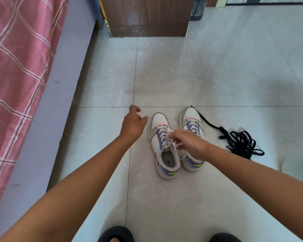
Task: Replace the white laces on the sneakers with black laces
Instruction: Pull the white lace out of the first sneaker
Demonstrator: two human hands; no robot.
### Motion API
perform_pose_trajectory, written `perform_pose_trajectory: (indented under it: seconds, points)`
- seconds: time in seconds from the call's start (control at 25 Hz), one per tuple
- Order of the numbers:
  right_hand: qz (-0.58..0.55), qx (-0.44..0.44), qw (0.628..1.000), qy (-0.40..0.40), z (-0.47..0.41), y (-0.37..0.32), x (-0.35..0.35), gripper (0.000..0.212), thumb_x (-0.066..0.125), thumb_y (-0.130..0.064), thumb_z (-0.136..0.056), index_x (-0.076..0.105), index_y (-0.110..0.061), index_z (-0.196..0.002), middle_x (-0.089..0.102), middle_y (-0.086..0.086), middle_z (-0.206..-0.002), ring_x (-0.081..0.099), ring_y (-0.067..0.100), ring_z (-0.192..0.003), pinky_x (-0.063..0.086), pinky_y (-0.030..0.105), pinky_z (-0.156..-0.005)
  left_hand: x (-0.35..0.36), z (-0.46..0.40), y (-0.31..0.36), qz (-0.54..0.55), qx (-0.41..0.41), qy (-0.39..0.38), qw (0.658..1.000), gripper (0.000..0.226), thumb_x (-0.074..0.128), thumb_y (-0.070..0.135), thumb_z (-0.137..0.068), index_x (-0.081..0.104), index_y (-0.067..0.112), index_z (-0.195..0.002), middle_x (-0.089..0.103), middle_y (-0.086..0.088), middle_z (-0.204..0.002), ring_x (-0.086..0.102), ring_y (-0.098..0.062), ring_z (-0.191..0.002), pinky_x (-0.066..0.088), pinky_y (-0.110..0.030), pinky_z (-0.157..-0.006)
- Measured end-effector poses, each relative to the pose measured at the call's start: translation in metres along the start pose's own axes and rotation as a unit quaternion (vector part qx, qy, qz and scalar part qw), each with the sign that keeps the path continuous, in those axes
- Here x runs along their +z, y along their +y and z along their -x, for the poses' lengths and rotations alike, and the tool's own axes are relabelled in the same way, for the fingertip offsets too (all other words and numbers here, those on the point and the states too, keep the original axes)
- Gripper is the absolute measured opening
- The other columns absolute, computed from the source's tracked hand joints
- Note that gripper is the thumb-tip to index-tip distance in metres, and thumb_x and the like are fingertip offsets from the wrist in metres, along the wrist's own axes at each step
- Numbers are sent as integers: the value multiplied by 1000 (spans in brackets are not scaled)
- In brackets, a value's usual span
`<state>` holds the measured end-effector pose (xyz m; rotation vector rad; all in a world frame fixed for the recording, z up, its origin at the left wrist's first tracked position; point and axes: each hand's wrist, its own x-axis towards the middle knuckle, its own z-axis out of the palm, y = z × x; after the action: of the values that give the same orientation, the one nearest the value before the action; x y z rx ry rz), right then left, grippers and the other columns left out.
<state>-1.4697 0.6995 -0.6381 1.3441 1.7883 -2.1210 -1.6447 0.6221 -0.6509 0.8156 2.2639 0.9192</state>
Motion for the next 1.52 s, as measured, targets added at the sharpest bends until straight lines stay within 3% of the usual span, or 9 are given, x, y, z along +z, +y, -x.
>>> perform_pose_trajectory:
  seconds: [0.24,0.4,0.52,0.6,0.8,1.08,1.32,1.44,1.52]
  points:
    - [-180,-7,981,66,-11,-22,-18,27,46,-22,-96,57,-16,-73,61,2,-75,48,13,-65,40,26,-61,36,33,-5,-9,53,-256,965,20,61,16,-90,65,11,-109,55,7,-82,53,-10,-79,44,-24,-76]
    - [-231,-41,971,48,-13,-26,-25,17,47,-23,-98,60,-12,-98,62,5,-90,59,18,-80,46,27,-71,47,34,-3,-52,56,-235,969,18,70,16,-83,66,9,-99,55,0,-84,49,-12,-76,38,-18,-63]
    - [66,-30,994,86,-14,-6,-24,28,59,-23,-92,54,-12,-117,58,3,-105,58,21,-101,48,28,-80,45,32,-4,-1,14,-189,982,1,65,12,-85,66,12,-85,60,3,-81,55,-13,-80,41,-21,-70]
    - [250,-38,966,57,-12,14,-12,31,66,-20,-86,49,-17,-111,56,2,-105,56,20,-100,47,29,-84,42,33,-8,63,-13,-173,983,5,63,12,-88,64,14,-83,61,5,-78,58,-14,-82,44,-24,-73]
    - [426,-132,894,43,-17,35,9,40,69,-21,-82,41,-14,-109,51,7,-110,51,22,-93,41,30,-75,49,50,-23,-62,45,-176,981,39,73,21,-79,51,13,-111,49,1,-105,51,-14,-97,46,-27,-81]
    - [422,-173,888,62,-14,45,4,23,53,-8,-85,40,-17,-102,51,8,-108,49,24,-83,40,35,-69,51,64,-36,-59,94,-102,989,30,58,7,-79,45,19,-103,49,1,-101,53,-18,-87,49,-37,-73]
    - [482,-232,844,37,-11,55,1,25,47,-8,-90,54,-13,-114,49,10,-111,54,31,-90,48,41,-72,51,66,-46,-135,175,-138,965,24,51,4,-89,59,11,-111,42,-9,-111,49,-23,-99,50,-36,-84]
    - [547,-210,810,30,-12,56,6,26,47,-11,-92,56,-10,-116,45,12,-116,51,31,-98,47,38,-73,51,66,-40,-129,140,-138,972,8,52,5,-88,56,11,-91,37,-5,-108,48,-23,-94,49,-37,-80]
    - [515,-203,832,23,-14,57,9,18,49,-10,-91,57,-9,-107,41,11,-113,48,29,-99,45,37,-80,47,65,-33,-32,46,-136,989,19,58,2,-85,49,16,-75,38,-1,-100,47,-16,-88,45,-19,-77]
